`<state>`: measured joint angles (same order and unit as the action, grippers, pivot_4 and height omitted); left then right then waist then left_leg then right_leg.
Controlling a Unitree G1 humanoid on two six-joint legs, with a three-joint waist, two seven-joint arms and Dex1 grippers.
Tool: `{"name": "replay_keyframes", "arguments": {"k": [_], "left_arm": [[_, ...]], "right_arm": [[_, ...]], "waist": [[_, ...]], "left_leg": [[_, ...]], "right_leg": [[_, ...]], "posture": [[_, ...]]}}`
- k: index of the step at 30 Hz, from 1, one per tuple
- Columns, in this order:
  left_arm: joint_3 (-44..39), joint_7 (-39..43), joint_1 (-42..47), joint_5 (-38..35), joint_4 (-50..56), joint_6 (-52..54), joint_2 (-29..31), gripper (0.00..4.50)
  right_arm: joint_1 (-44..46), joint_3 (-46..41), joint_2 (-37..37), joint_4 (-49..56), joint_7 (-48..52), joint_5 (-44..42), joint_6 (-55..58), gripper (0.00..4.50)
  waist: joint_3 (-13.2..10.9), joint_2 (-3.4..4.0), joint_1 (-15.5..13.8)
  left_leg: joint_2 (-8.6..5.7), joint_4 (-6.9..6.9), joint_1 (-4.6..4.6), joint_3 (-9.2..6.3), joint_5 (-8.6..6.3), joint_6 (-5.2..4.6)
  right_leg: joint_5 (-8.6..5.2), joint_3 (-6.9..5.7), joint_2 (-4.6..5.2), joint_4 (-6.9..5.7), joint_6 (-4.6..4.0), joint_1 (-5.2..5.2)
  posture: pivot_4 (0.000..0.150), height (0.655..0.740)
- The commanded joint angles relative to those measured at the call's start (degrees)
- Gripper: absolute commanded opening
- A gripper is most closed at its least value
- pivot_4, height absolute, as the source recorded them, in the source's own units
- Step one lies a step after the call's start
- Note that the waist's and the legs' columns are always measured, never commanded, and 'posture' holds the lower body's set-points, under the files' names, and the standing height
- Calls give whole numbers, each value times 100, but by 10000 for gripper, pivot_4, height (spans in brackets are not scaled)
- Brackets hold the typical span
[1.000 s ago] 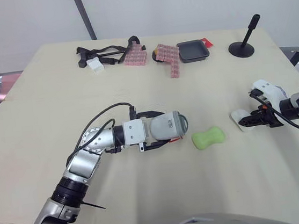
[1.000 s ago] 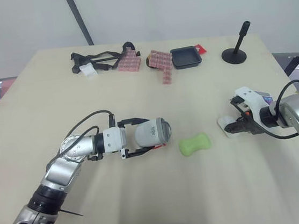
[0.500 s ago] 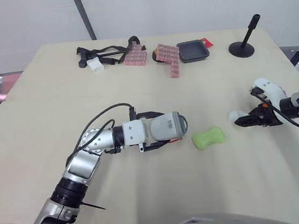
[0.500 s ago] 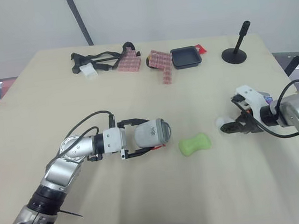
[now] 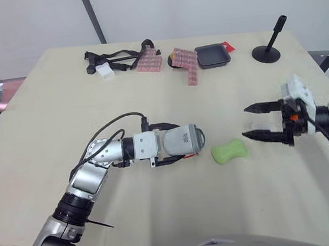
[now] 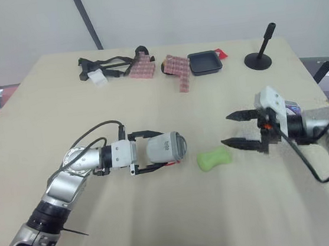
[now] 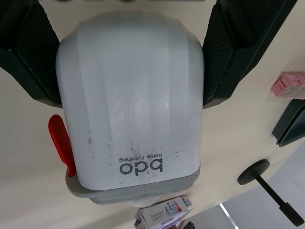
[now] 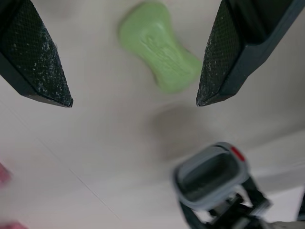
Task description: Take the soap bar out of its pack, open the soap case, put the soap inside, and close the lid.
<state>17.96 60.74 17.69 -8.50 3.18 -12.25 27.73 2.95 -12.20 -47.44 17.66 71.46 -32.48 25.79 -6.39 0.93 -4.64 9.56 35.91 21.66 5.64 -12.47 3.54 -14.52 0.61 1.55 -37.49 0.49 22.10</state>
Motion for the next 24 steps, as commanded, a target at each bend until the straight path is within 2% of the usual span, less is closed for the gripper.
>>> {"name": "replay_keyframes", "arguments": {"k": [1,4,13,19,24], "left_arm": [[-114,143,121,-164,57,58,96,34711],[-84,253,151,-181,47,116,142,34711],[-71,553,241,-106,114,387,397,34711],[-121,571,392,-126,167,755,482,34711],[-79,697,484,-102,196,1006,615,34711]], "right_arm": [[-499,67,149,122,472,476,-1598,44511],[-816,219,397,86,564,553,-2263,44511],[-1279,260,829,-215,447,469,-2982,44511],[-1728,-87,883,-606,232,449,-3204,44511],[-1926,-196,851,-489,-162,423,-2959,44511]], "waist": [[0,0,9],[0,-1,44],[0,0,139],[0,0,144],[0,0,181]], "left_leg": [[-2,1,8,0,0,-2],[-2,3,12,0,-1,-4],[-2,3,6,-2,1,-8],[-4,3,8,-4,1,-8],[-3,2,6,-3,2,-9]], "right_leg": [[0,0,2,0,-1,8],[-1,0,2,0,-2,10],[-2,-1,2,-5,-3,9],[-2,-3,4,-2,-3,8],[-2,-2,3,-2,-4,5]], "posture": [[1500,7400],[1500,7400],[1500,7400],[1500,7400],[1500,7400]]}}
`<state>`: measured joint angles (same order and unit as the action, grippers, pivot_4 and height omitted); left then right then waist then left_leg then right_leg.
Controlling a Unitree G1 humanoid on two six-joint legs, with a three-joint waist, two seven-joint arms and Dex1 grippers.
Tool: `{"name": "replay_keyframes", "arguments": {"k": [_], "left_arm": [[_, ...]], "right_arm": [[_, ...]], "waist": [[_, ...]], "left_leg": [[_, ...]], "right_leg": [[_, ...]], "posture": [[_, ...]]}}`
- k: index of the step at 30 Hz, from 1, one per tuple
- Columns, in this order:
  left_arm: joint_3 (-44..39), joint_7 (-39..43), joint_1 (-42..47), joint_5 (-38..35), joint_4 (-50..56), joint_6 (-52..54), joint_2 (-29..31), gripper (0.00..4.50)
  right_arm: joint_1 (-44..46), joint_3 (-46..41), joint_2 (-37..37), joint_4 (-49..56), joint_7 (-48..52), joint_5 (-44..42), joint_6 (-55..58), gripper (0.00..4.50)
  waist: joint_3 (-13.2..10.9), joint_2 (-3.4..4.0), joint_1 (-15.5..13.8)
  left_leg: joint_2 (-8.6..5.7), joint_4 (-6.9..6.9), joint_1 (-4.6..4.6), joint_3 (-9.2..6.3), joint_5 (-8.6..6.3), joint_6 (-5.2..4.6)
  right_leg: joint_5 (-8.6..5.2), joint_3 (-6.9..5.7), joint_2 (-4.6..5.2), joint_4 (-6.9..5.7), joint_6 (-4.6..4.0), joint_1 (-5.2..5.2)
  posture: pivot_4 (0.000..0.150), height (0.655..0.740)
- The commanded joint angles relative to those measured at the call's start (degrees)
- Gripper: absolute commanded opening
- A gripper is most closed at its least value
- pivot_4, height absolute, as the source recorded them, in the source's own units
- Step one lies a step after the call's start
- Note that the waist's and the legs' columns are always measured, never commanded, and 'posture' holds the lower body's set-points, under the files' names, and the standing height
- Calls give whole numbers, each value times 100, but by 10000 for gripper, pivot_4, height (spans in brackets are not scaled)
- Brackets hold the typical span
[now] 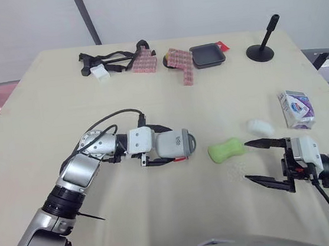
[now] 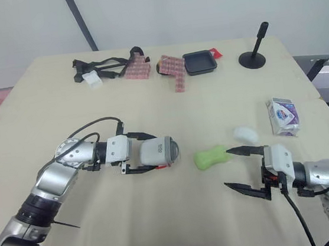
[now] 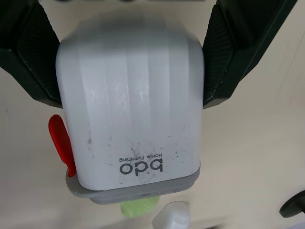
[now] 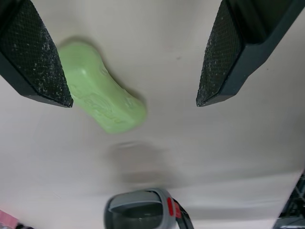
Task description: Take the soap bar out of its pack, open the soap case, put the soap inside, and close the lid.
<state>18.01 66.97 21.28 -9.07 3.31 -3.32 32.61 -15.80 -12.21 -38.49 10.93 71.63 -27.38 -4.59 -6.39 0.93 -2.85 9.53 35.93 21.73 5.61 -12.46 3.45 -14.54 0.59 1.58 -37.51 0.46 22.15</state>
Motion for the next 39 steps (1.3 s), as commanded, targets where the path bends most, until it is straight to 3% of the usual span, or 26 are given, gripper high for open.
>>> {"name": "replay_keyframes", "arguments": {"k": [1,8,22,25,39], "left_arm": [[-76,92,144,-23,179,143,145,34711],[26,209,503,112,36,511,184,34711],[146,365,920,175,8,757,112,34711],[377,263,1098,633,-14,855,147,34711],[1092,519,1538,1059,623,2365,164,34711]], "right_arm": [[-76,-192,-71,214,-208,-90,114,44511],[-106,-322,-40,372,-475,-326,370,44511],[-284,-253,-46,-69,794,-497,-729,44511],[-205,-227,-51,-118,768,-446,-713,44511],[-48,-62,-84,-93,495,-268,-569,44511]], "waist": [[0,0,2],[0,0,-24],[0,-1,-16],[0,-1,-2],[-1,0,-8]], "left_leg": [[0,0,-1,0,0,0],[-2,0,-4,-1,1,-1],[-3,0,16,-2,1,-3],[-3,0,16,-3,1,-4],[-4,-1,16,-5,2,-5]], "right_leg": [[0,0,0,0,0,0],[0,0,2,2,0,-1],[0,-5,4,5,0,-1],[0,-5,4,4,0,-1],[0,-8,5,6,0,-1]], "posture": [[1500,7400],[1500,7400],[1500,7400],[1500,7400],[1500,7400]]}}
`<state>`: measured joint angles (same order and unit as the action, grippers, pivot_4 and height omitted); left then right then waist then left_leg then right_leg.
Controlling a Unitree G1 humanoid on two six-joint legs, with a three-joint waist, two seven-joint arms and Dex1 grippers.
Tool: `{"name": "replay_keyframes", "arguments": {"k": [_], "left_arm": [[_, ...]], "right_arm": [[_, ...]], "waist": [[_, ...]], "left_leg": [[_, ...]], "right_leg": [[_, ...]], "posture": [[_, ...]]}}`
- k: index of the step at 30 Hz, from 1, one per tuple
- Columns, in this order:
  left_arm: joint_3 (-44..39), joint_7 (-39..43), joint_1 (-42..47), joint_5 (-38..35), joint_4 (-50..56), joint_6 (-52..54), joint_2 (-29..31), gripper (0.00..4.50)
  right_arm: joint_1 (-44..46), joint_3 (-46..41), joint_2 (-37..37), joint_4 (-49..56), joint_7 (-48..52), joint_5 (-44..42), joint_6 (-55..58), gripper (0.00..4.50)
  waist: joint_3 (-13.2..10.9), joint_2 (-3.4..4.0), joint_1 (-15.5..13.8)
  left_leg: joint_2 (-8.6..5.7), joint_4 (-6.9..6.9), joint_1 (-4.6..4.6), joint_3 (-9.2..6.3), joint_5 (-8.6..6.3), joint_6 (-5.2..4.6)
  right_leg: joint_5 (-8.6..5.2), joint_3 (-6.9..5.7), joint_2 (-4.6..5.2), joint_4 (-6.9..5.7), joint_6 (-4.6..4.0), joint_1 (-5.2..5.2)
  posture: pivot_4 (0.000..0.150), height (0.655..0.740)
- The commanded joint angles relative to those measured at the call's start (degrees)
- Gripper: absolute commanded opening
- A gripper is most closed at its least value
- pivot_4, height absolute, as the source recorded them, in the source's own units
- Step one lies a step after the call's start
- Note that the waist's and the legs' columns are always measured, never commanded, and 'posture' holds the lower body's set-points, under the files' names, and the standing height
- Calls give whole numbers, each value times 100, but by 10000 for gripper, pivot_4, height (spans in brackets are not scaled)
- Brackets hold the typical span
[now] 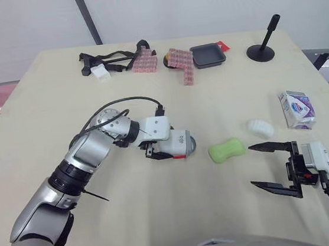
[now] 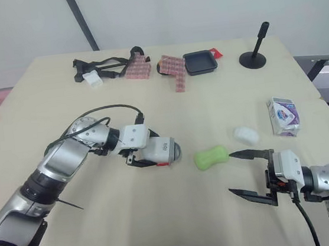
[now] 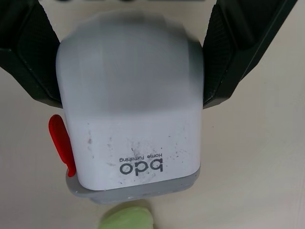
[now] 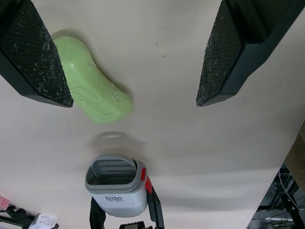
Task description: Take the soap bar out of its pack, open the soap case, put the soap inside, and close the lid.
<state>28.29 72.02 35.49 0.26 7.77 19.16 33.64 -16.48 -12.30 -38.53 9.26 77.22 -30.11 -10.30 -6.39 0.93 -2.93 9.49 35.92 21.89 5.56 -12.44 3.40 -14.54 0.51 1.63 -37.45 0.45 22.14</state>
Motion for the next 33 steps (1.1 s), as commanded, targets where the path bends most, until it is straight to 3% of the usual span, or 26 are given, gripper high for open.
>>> {"name": "replay_keyframes", "arguments": {"k": [1,14,33], "left_arm": [[90,12,118,157,181,127,64,34711],[338,-18,301,702,197,-94,183,34711],[296,256,413,740,337,-2,373,34711]], "right_arm": [[23,-43,-81,80,-80,10,8,44511],[20,95,-76,143,-221,58,85,44511],[24,138,-163,283,-372,138,351,44511]], "waist": [[0,0,-2],[0,0,-17],[0,0,-15]], "left_leg": [[0,0,3,0,0,0],[0,0,10,0,0,0],[-1,-1,22,-1,0,0]], "right_leg": [[0,0,0,0,0,0],[0,-1,1,2,0,0],[0,-2,1,3,0,0]], "posture": [[1500,7400],[1500,7400],[1500,7400]]}}
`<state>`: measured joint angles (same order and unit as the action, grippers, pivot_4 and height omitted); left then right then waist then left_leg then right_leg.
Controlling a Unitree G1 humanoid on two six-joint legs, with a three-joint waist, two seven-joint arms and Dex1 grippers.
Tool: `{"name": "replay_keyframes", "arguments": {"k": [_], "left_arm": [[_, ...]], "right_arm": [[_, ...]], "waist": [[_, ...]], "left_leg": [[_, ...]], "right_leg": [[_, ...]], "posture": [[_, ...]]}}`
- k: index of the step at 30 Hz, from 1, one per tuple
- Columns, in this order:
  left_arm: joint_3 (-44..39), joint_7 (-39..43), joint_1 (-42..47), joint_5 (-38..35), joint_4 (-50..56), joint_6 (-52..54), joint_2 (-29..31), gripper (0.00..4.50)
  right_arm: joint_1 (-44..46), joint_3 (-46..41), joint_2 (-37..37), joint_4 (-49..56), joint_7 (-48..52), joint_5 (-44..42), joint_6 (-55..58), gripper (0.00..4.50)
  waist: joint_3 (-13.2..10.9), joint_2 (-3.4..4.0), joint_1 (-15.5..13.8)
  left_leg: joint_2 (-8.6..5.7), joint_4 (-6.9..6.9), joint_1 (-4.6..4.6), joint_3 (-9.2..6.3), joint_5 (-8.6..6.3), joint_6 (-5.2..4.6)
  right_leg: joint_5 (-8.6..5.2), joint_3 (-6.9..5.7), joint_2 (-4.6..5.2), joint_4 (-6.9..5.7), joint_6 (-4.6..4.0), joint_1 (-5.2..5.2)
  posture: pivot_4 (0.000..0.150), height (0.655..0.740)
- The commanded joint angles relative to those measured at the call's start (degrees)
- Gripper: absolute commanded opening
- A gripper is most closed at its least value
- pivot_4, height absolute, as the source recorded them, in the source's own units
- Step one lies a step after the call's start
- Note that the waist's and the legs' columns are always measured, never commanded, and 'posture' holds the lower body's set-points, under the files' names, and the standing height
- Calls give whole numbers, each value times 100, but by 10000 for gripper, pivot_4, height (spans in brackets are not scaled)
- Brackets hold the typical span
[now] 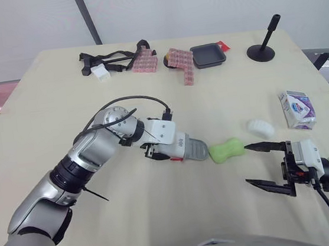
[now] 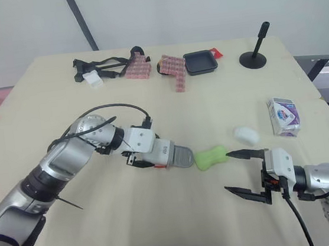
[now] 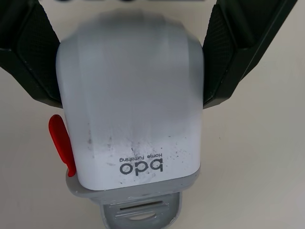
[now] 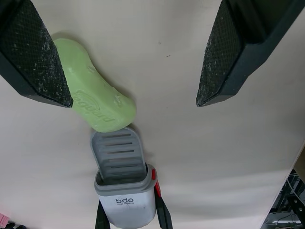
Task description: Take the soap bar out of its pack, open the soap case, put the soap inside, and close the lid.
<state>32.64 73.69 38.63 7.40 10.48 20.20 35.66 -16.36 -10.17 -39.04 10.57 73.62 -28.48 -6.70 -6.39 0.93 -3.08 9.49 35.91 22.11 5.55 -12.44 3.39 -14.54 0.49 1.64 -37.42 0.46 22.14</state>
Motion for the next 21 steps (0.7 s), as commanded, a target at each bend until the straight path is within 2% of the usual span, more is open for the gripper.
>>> {"name": "replay_keyframes", "arguments": {"k": [1,12,16,21], "left_arm": [[-169,139,84,3,47,-139,249,34711],[-712,404,-307,-493,-245,-665,881,34711],[-993,391,-562,-812,-412,-1040,872,34711],[-1135,260,-758,-873,-778,-1640,791,34711]], "right_arm": [[18,-74,-121,138,-8,-22,-8,44511],[76,-62,-202,-90,50,-4,-52,44511],[84,-43,-226,-129,74,18,-65,44511],[166,-36,-224,-208,39,63,-86,44511]], "waist": [[0,0,1],[0,1,4],[0,1,-3],[0,1,-1]], "left_leg": [[0,0,0,0,0,0],[0,0,-4,-1,0,0],[0,0,-6,-3,0,0],[0,0,-15,-4,0,0]], "right_leg": [[0,0,0,0,0,0],[0,-2,0,1,0,1],[0,-6,1,1,0,2],[0,-7,1,2,-1,2]], "posture": [[1500,7400],[1500,7400],[1500,7400],[1500,7400]]}}
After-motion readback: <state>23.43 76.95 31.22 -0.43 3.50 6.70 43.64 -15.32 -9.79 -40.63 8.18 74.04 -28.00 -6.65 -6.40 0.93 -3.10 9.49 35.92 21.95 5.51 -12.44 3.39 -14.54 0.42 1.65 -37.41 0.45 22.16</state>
